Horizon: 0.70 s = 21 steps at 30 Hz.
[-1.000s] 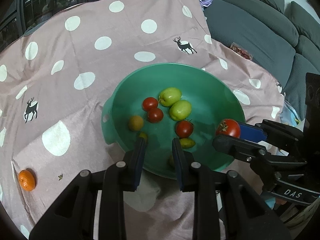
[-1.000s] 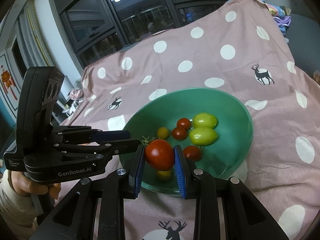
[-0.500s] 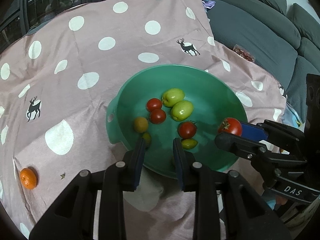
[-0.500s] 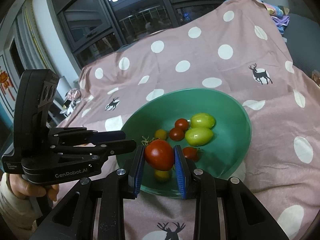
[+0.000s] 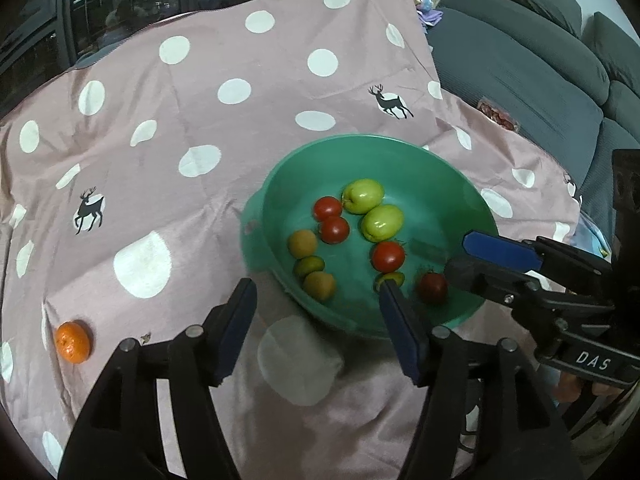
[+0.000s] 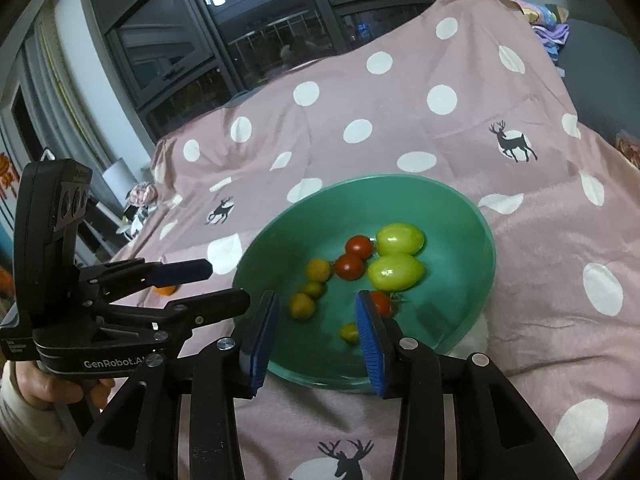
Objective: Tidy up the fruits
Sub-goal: 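Move the right tool away from the bowl toward the orange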
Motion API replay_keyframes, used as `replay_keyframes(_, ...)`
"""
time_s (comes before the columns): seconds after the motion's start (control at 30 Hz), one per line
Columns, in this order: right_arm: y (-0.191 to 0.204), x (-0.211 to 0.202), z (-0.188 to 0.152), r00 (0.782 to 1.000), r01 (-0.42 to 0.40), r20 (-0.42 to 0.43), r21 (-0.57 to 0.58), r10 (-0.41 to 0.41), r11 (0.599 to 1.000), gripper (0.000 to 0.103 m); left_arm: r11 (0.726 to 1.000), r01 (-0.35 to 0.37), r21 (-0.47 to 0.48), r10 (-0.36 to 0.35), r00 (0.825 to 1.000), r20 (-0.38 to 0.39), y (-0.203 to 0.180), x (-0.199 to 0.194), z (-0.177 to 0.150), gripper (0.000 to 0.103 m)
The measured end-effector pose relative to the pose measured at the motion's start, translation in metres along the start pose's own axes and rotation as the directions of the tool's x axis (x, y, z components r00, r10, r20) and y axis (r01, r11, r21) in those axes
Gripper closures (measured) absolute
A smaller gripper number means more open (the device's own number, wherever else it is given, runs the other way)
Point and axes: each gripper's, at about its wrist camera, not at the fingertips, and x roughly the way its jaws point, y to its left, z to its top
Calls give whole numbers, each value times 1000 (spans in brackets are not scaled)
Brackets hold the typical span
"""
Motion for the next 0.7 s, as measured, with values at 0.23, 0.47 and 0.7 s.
replay_keyframes(0.23, 9, -9, -1, 1000, 4, 4, -9, -4, 1000, 56, 1000, -24, -13, 24, 1000, 20, 2, -16, -8, 23)
replay_keyframes(0.47, 19, -22, -1, 1000, 5, 19, -7, -5, 1000, 41, 998, -62, -32, 63, 997, 36, 7, -31, -15, 11)
replay_keyframes(0.7, 37, -31, -3, 1000, -11, 15, -39, 11, 999, 40, 993, -108, -52, 111, 993, 43, 14, -48, -27, 1)
